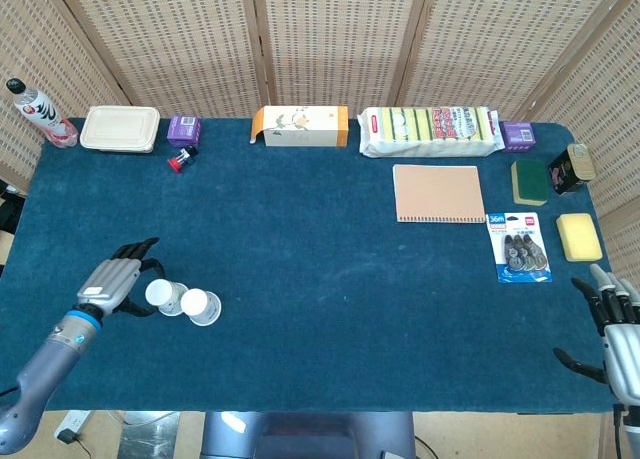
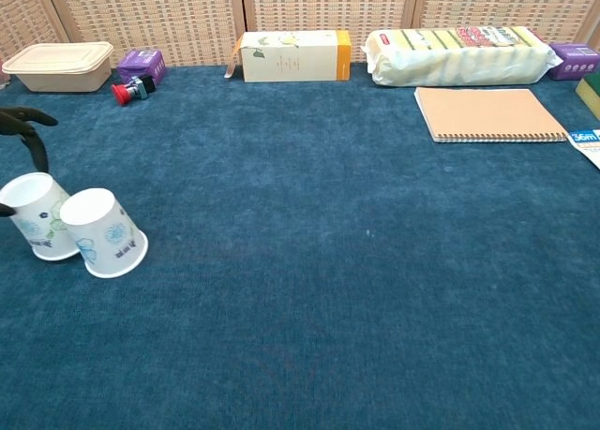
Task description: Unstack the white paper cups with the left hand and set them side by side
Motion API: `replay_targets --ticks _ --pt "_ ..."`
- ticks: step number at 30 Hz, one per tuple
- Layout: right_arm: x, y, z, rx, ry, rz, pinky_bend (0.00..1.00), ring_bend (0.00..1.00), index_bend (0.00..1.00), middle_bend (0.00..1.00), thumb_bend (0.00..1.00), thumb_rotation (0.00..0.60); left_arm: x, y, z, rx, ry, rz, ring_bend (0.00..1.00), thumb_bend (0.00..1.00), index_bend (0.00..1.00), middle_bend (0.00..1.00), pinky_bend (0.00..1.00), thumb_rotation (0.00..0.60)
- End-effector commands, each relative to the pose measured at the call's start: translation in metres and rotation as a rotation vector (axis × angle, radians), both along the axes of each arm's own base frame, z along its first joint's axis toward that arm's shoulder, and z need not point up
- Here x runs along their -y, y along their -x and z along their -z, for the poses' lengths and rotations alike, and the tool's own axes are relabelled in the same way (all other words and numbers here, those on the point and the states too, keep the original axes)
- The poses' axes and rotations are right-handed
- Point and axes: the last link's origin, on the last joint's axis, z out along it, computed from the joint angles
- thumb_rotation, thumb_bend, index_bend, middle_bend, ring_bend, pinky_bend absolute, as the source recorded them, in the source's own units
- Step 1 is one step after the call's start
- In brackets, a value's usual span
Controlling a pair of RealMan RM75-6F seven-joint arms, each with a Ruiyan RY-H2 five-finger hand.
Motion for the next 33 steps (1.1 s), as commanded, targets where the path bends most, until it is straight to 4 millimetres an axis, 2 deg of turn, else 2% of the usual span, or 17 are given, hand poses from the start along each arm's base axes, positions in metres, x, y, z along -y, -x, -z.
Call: replay_targets --ticks 1,7,21,24,26,28,30,33 --pt "0.000 0.000 -0.001 0.001 0.002 -0.001 0.00 0.00 0.12 0.00 0.16 0.600 -0.001 -0.011 0.005 0.017 0.004 0.024 0.00 0.20 0.42 0.00 0.00 0.600" --pt "0.000 0.000 -0.001 0.002 0.000 -0.001 0.00 0.00 0.12 0.00 0.16 0.600 0.002 -0.023 0.012 0.003 0.020 0.054 0.00 0.20 0.42 0.00 0.00 0.600" --pt "0.000 0.000 0.000 0.003 -0.002 -0.003 0.00 0.00 0.12 0.00 0.16 0.600 -0.001 -0.019 0.015 -0.014 -0.016 0.032 0.00 0.20 0.41 0.00 0.00 0.600" --pt "0.000 0.000 0.000 0.002 -0.002 -0.003 0.00 0.00 0.12 0.00 0.16 0.600 0.000 -0.020 0.015 -0.006 -0.017 0.029 0.00 0.19 0.28 0.00 0.00 0.600" --pt "0.000 0.000 0.000 0.003 -0.003 -0.003 0.00 0.00 0.12 0.00 0.16 0.600 0.000 -0.020 0.013 -0.010 -0.020 0.030 0.00 0.18 0.14 0.00 0.00 0.600" --pt "0.000 -0.001 0.000 0.002 -0.002 -0.004 0.00 0.00 0.12 0.00 0.16 0.600 0.001 -0.020 0.012 -0.014 -0.026 0.032 0.00 0.17 0.06 0.00 0.00 0.600" --pt "0.000 -0.001 0.000 0.003 -0.003 -0.005 0.00 0.00 0.12 0.00 0.16 0.600 0.003 -0.020 0.011 -0.014 -0.025 0.028 0.00 0.16 0.01 0.00 0.00 0.600" --pt "-0.001 -0.001 0.000 0.004 -0.003 -0.004 0.00 0.00 0.12 0.00 0.16 0.600 0.005 -0.020 0.007 -0.002 -0.028 0.024 0.00 0.16 0.00 0.00 0.00 0.600"
